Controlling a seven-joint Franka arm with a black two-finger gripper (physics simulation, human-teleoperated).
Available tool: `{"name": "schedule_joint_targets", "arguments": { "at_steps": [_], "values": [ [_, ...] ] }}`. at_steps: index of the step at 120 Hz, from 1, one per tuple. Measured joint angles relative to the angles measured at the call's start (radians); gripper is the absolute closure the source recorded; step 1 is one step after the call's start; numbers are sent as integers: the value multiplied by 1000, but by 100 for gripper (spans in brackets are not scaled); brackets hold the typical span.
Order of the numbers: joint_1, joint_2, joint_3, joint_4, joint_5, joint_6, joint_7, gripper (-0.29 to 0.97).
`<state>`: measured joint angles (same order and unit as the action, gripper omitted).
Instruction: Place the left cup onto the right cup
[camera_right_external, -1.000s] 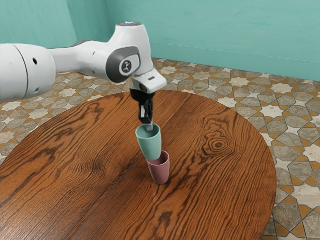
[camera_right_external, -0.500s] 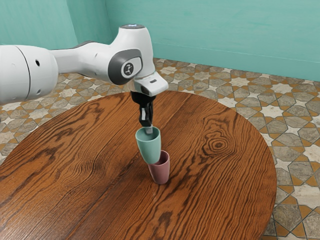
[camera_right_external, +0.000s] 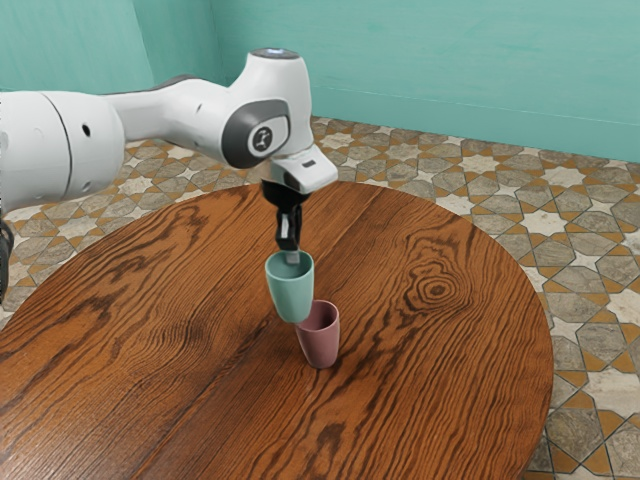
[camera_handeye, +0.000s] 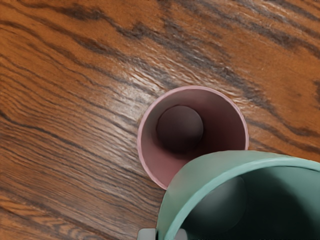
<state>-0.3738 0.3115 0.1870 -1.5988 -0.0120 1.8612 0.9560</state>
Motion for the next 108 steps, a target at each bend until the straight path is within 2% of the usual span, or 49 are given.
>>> {"name": "schedule_joint_targets", "arguments": {
  "at_steps": [108],
  "values": [
    [-26, 45, 1, 58, 19, -6, 2, 79]
  ]
}}
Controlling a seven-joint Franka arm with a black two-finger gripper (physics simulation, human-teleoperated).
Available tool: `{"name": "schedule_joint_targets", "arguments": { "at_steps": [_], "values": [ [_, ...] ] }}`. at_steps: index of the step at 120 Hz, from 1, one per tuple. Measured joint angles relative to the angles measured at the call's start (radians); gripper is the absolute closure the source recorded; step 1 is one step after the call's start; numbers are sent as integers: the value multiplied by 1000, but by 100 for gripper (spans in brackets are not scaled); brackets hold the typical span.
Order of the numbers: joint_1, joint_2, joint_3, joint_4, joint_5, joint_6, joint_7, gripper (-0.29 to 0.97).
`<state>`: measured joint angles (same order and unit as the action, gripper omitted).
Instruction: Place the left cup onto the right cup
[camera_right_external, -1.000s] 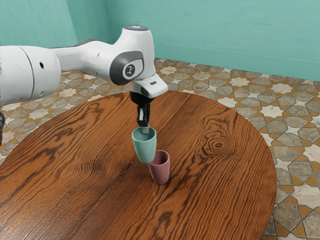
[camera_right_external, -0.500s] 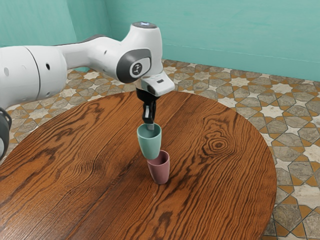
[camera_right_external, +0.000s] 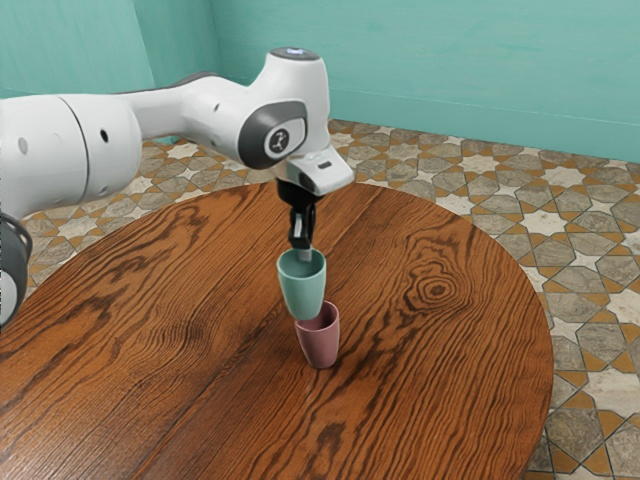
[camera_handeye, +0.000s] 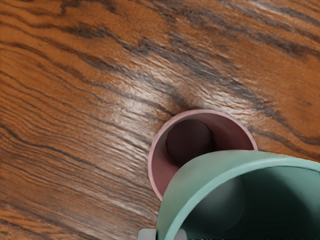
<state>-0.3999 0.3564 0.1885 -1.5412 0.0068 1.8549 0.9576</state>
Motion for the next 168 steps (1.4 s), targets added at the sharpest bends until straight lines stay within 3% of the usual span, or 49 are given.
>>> {"name": "schedule_joint_targets", "arguments": {
  "at_steps": [168],
  "values": [
    [-20, 42, 2, 31, -14, 7, 0, 79]
  ]
}}
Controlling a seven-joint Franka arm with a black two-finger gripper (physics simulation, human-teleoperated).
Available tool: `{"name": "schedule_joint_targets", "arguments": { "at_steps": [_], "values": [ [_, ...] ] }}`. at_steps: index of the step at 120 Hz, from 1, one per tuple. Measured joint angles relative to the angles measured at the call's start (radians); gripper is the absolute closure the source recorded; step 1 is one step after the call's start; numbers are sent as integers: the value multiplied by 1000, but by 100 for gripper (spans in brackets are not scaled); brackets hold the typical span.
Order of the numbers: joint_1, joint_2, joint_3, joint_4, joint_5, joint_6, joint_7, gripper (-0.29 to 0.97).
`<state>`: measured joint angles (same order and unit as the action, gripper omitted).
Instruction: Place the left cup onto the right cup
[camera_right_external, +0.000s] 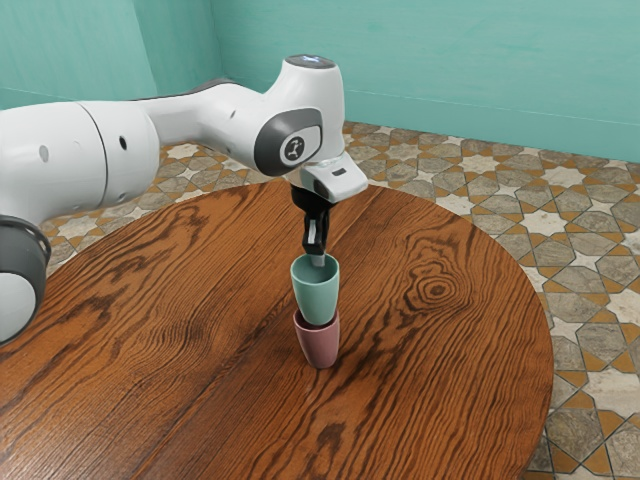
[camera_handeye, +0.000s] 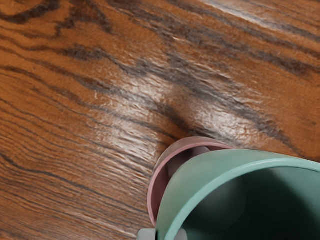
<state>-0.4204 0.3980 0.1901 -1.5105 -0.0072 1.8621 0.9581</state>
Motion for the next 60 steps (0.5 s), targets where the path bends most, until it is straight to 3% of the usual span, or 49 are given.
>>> {"name": "schedule_joint_targets", "arguments": {
  "at_steps": [37, 60],
  "values": [
    [0, 1, 0, -7, -3, 0, -3, 78],
    [1, 1, 0, -13, -9, -3, -3, 39]
  ]
}}
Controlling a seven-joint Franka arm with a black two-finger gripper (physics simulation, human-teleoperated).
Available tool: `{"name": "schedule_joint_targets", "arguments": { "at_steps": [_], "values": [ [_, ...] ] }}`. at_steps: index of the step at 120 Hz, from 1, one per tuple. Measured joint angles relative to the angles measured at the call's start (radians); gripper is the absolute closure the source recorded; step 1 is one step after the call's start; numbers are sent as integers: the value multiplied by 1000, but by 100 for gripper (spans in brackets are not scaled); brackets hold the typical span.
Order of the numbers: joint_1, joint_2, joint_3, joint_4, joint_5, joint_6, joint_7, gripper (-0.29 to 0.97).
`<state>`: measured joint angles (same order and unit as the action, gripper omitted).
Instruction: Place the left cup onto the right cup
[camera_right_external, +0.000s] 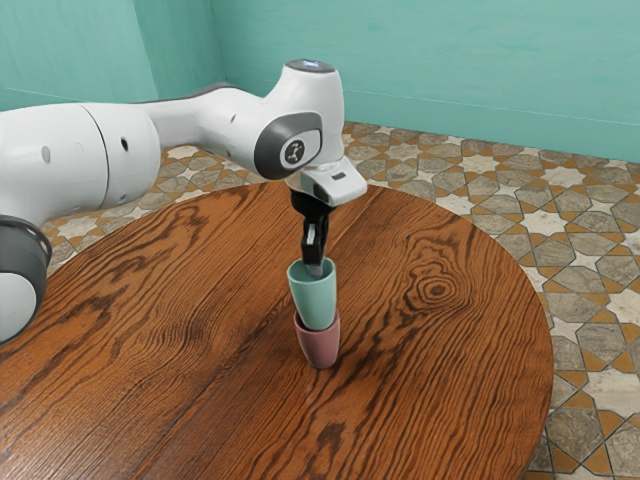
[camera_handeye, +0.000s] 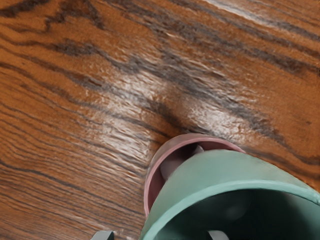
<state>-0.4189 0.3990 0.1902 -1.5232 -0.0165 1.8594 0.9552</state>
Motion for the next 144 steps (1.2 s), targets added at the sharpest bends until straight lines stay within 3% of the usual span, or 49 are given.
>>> {"name": "schedule_joint_targets", "arguments": {
  "at_steps": [19, 44, 103, 144],
  "values": [
    [0, -1, 0, 0, -1, -1, 0, 18],
    [0, -2, 0, 0, -1, -2, 0, 7],
    [1, -19, 1, -1, 4, -9, 1, 1],
    [32, -142, 3, -9, 20, -62, -1, 0]
  ]
}}
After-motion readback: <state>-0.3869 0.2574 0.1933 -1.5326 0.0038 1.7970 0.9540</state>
